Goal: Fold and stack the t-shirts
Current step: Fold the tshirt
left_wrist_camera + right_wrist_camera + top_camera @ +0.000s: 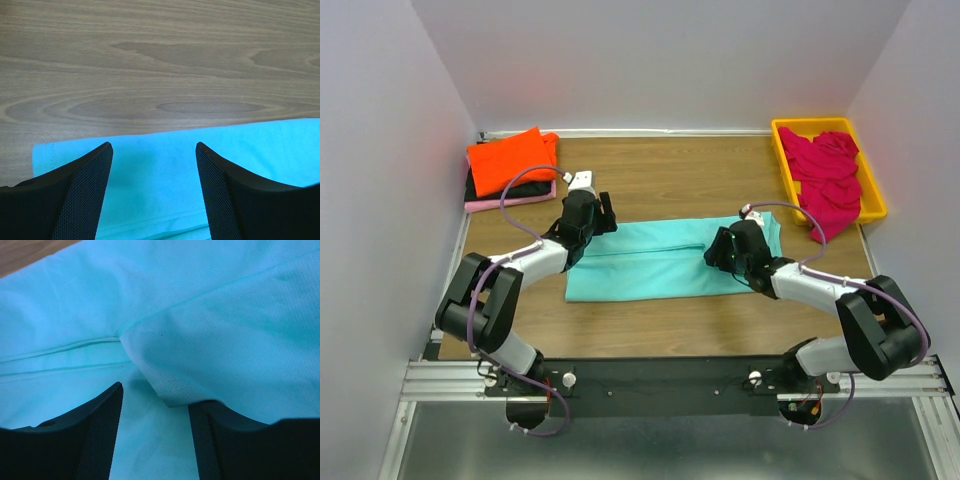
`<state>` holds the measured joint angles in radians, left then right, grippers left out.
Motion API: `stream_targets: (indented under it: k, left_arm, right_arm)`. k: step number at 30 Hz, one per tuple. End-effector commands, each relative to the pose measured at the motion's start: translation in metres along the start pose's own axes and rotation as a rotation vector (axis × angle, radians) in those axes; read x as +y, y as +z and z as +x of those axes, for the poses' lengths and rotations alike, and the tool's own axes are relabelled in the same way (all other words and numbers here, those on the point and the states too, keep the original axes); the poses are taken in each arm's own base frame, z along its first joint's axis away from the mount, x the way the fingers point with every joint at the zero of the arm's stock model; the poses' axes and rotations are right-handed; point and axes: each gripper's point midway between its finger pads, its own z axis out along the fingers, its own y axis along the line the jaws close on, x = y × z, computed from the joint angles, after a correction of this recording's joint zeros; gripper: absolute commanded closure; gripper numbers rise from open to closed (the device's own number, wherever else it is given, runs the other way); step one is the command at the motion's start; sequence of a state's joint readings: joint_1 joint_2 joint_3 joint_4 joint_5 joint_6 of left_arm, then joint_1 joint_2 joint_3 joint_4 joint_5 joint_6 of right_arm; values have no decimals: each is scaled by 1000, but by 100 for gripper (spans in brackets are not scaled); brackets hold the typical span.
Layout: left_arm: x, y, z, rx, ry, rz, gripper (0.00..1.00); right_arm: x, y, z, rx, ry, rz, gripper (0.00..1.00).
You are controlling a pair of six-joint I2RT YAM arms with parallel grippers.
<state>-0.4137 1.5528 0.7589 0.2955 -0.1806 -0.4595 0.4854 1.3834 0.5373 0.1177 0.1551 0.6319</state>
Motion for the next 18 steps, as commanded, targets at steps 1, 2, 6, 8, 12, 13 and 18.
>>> stream_targets:
  k: [1,2,6,8,12,13,18]
  left_arm:
    - [-6,4,-7,-20,12,18,25]
    - [-6,5,-7,-18,13,19,25]
    - [-6,6,-5,-12,18,18,25]
    - [-5,7,-3,-7,20,16,25]
    - [-5,9,0,6,22,14,25]
    - [-5,11,2,10,23,13,25]
    - [-5,14,6,26,26,15,25]
  right_arm:
    - [12,2,-13,-69,-16,-55,39]
    - [14,2,-12,-70,-15,-65,39]
    - [23,3,-16,-89,-31,-118,39]
    - [25,4,-15,-86,-36,-133,39]
    - [37,5,-9,-74,-49,-180,39]
    - [41,4,-5,-66,-55,-190,39]
    - [57,2,5,-49,-70,-219,39]
